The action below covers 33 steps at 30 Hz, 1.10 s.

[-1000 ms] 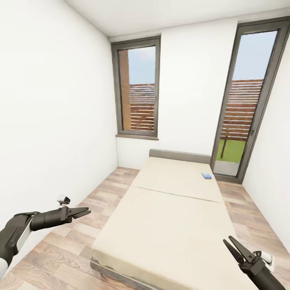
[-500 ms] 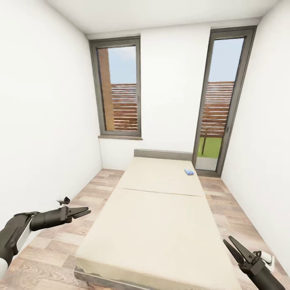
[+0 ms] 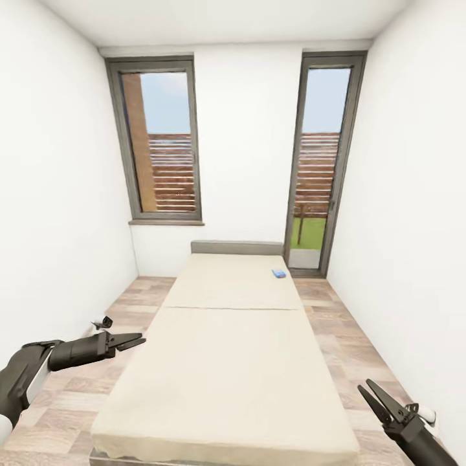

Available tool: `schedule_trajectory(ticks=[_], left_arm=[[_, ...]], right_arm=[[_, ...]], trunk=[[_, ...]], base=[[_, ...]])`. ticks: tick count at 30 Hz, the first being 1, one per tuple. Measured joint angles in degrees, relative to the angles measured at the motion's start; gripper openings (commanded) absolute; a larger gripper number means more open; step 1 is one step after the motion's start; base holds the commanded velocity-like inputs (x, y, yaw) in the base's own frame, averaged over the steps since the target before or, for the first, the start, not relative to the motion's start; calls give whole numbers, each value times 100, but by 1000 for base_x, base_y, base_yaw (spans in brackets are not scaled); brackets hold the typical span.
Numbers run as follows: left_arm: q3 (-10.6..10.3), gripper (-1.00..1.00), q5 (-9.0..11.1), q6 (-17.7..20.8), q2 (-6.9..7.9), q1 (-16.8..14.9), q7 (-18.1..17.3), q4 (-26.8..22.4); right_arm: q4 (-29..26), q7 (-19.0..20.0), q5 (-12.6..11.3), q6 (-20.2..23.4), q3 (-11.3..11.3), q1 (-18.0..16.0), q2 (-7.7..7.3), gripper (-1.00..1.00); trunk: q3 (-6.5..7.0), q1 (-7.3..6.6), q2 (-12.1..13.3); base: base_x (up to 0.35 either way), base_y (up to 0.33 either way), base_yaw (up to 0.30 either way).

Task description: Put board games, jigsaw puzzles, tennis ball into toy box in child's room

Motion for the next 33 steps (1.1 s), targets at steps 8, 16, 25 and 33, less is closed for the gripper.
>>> schedule_trajectory(ticks=[8,16,25,33], left_arm=[[-11,100,1,-10,1,1,1,0],[-12,100,17,-53,0,1,1,7],[-17,100,19,-58,-5,1,1,9],[-17,100,21,-68,-6,3,1,7]], right_arm=[[-9,-1,38,-42,16,0,30,100],[-18,-93,39,-56,33,0,47,100],[-79,-163,38,-27,36,0,71,100],[-99,-182,47,-14,42,-1,74,100]], trunk=[[0,0,0],[0,0,1],[0,0,0],[0,0,1]], base=[[187,-169,-37],[132,-154,-2],[142,-213,0],[114,-218,157]])
